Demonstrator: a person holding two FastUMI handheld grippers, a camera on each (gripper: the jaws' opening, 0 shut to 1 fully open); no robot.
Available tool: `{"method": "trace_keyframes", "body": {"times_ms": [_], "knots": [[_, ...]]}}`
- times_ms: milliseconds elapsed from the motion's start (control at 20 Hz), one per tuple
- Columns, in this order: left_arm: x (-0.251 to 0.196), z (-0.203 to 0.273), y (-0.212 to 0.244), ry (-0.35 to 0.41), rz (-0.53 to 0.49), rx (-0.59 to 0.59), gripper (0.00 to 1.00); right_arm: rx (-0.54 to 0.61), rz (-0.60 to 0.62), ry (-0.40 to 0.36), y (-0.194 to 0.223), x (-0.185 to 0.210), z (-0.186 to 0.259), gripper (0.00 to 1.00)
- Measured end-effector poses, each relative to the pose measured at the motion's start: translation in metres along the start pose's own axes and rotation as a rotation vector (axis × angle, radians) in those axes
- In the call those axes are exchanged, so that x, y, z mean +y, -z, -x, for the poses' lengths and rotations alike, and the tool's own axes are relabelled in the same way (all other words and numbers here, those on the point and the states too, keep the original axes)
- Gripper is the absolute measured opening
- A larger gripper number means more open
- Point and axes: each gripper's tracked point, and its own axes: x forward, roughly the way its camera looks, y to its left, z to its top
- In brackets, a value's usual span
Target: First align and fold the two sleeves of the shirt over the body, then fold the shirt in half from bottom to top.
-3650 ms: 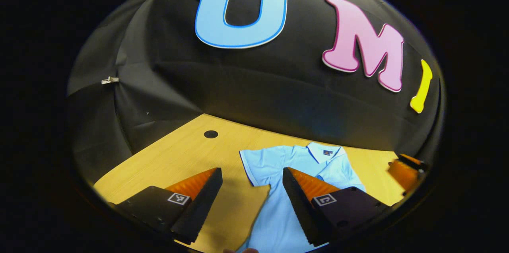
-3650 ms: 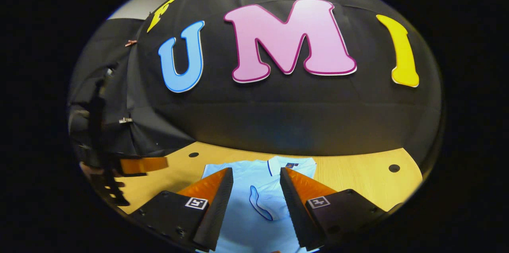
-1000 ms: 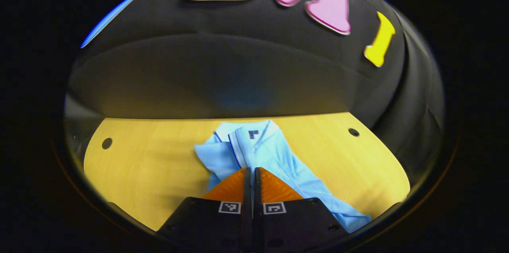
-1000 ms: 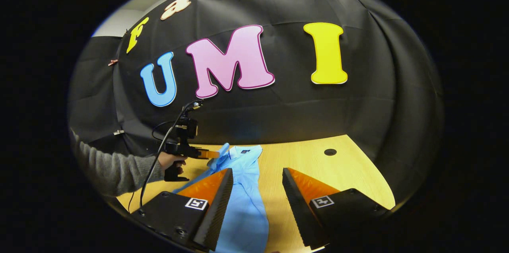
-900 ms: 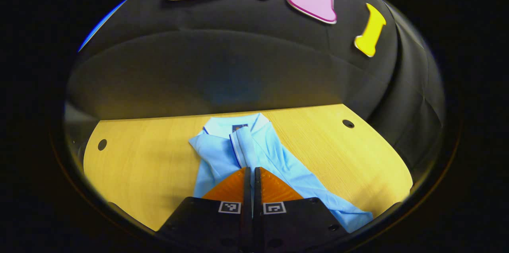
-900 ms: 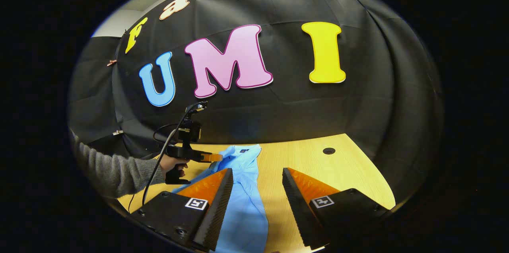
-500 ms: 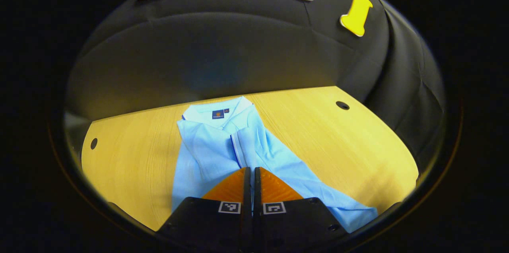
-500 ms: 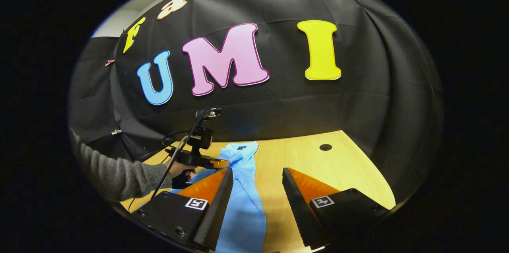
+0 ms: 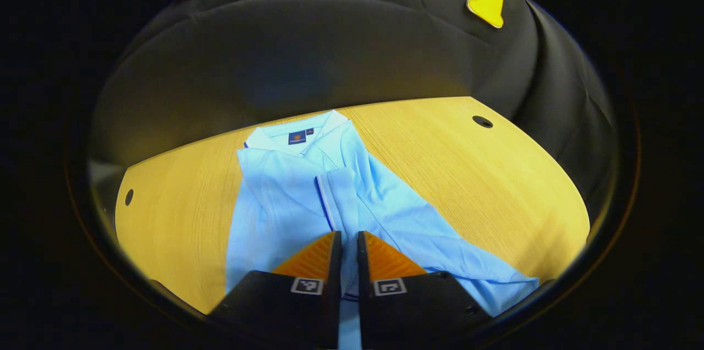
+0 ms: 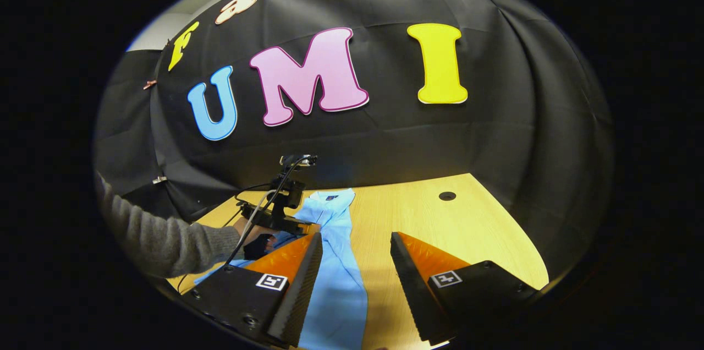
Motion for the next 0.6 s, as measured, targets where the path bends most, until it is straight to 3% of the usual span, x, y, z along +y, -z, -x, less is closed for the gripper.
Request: {"method": "trace_keyframes", "body": {"times_ms": [250,400,450,600], "knots": [[-0.004,-0.001,-0.002,-0.013,-0.018,-0.014,0.82,0.011,0.002,0.005,0.005,0.005,0.005,0.79],[-0.003,0.002,-0.001,-0.024,-0.044,-0.023,0.84,0.012,-0.006,0.005,0.006,0.011,0.007,0.79],[-0.002,0.005,-0.002,-0.031,-0.058,-0.033,0.91,0.014,-0.009,0.005,0.006,0.013,0.008,0.79],[-0.001,0.027,-0.01,-0.043,-0.085,-0.098,0.98,0.019,-0.013,0.014,0.009,0.017,0.013,0.79]]}}
